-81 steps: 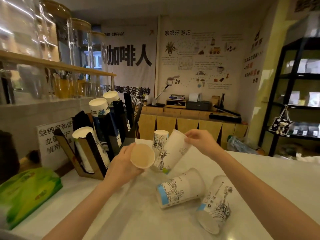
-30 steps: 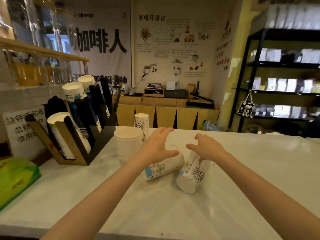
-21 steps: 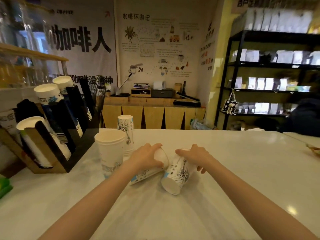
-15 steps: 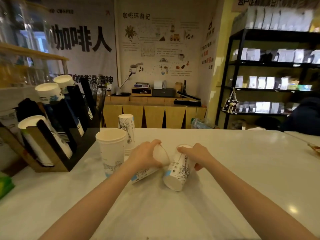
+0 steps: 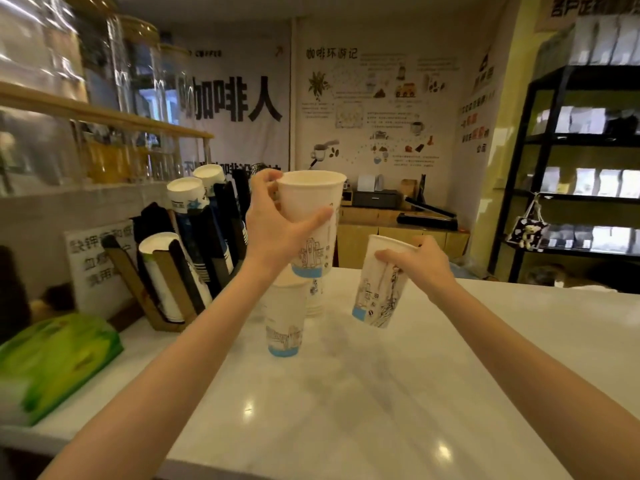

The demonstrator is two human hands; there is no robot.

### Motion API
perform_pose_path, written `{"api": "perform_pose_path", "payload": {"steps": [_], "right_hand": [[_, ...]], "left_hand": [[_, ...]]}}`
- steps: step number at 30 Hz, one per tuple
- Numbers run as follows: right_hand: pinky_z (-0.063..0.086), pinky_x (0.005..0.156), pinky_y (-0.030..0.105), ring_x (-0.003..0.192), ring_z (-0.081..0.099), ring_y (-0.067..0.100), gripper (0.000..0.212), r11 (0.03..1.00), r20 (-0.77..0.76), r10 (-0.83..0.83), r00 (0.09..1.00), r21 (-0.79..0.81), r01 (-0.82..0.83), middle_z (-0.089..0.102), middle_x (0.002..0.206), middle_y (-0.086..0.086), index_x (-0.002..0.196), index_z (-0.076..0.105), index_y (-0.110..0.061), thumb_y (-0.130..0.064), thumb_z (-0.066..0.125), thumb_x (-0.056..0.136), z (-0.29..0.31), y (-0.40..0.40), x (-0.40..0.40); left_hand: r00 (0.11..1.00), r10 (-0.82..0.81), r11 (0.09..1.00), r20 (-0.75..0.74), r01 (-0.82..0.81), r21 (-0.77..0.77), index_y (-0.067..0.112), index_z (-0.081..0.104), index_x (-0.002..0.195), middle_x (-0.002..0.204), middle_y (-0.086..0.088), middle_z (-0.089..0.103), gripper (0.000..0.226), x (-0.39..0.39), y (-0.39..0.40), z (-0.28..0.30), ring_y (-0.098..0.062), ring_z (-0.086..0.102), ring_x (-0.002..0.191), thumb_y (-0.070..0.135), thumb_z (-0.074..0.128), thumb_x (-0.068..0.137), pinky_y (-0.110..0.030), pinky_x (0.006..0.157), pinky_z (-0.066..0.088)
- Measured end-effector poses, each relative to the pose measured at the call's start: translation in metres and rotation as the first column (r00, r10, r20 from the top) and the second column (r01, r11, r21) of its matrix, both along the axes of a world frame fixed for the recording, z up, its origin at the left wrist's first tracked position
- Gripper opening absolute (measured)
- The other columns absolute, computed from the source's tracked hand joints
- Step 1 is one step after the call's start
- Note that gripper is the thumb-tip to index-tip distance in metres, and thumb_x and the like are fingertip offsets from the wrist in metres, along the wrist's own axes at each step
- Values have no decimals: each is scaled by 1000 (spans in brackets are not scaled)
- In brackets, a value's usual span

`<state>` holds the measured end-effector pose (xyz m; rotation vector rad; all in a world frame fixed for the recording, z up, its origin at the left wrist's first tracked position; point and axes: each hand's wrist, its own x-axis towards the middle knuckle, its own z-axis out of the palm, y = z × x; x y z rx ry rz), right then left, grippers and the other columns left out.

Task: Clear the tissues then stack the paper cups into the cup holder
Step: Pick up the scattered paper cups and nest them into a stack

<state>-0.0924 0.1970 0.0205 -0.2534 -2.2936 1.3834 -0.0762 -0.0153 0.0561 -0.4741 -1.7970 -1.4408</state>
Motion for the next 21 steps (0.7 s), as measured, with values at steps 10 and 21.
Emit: {"api": "perform_pose_path", "payload": {"steps": [10,21], "right_hand": [[53,73,23,108,52,17,71,990,-514,33,857,-98,-97,49,127,8,134,35,-12,-33,70,76,50,-36,8],[54,86,31,106,51,12,74,936,-495,329,804,60,-346,48,114,-9,133,35,-18,-32,74,72,17,-88,-4]], "left_hand": [[985,119,991,129,-110,-74,25,32,109,117,4,42,68,-19,-31,-59,-14,45,109,25,80,62,-13,70,44],[934,45,992,355,2,-130,19,38,118,117,7,49,67,-21,-35,-98,-11,49,104,35,76,65,-18,75,44]]}}
